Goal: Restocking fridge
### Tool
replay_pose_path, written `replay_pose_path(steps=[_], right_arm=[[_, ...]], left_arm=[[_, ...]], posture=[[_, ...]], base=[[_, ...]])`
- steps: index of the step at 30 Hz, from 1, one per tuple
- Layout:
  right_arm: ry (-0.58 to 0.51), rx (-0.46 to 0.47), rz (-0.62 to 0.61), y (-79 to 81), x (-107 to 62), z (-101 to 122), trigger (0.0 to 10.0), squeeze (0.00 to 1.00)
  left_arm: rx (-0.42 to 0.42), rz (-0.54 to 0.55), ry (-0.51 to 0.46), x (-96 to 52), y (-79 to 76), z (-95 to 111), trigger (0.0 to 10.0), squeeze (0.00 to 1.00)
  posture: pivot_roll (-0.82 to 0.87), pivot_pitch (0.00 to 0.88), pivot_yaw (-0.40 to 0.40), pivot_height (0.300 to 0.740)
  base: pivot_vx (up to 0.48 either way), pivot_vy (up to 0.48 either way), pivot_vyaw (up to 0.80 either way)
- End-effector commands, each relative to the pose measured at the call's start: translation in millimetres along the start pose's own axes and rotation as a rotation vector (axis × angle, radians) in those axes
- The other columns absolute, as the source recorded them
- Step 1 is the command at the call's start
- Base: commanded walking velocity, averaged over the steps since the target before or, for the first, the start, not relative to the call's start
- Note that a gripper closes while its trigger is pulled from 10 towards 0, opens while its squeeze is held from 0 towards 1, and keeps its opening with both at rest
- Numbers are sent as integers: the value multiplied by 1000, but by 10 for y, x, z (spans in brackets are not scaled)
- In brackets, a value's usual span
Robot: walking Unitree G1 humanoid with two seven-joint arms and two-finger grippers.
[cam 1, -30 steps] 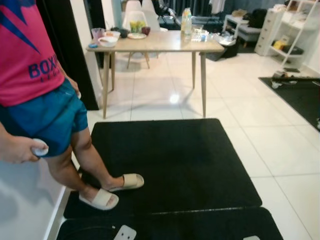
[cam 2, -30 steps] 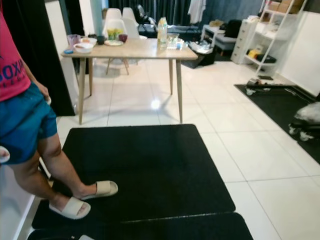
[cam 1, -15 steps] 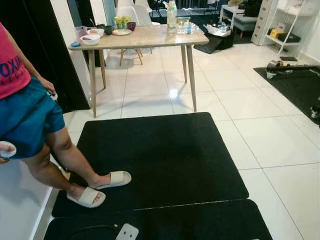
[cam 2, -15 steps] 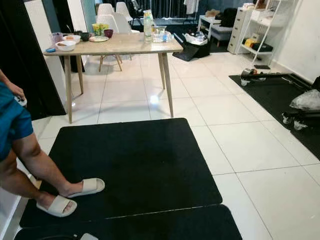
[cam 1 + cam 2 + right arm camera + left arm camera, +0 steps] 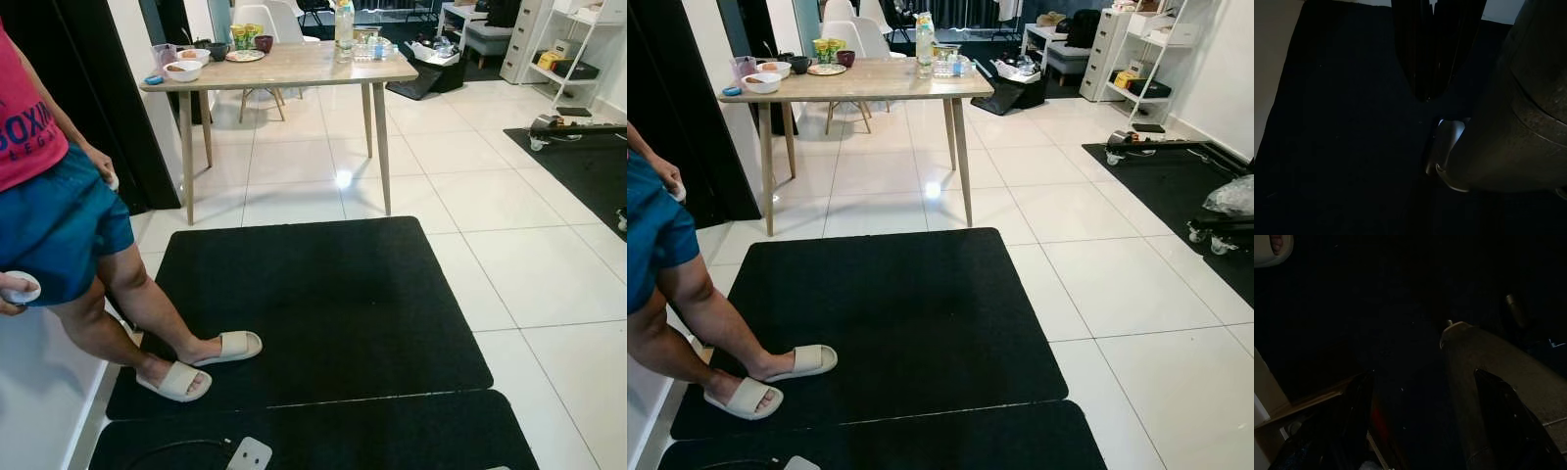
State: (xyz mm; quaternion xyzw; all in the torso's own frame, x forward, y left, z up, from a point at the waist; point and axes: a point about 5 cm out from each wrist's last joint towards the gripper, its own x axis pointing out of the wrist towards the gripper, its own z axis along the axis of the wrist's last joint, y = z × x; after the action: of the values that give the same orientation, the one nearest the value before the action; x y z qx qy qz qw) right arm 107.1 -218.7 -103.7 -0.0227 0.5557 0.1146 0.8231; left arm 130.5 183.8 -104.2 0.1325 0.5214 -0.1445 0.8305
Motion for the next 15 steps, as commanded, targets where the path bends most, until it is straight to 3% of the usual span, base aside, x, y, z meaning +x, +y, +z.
replay_pose_path(steps=[1, 3, 15], right_arm=[[13, -2, 23, 75, 21, -24, 10000, 0], [12, -2, 23, 76, 22, -23, 10000, 0], [18, -10, 25, 93, 29, -25, 10000, 0]], left_arm=[[3, -20, 63, -14, -69, -147, 10000, 0], [-6, -13, 60, -14, -63, -146, 10000, 0], [-14, -2, 42, -21, -25, -137, 10000, 0]], posture=[[-42, 0, -16, 740], [-42, 0, -15, 740], [-30, 0, -15, 740]], base=[[0, -480, 0], [0, -480, 0], [0, 0, 0]])
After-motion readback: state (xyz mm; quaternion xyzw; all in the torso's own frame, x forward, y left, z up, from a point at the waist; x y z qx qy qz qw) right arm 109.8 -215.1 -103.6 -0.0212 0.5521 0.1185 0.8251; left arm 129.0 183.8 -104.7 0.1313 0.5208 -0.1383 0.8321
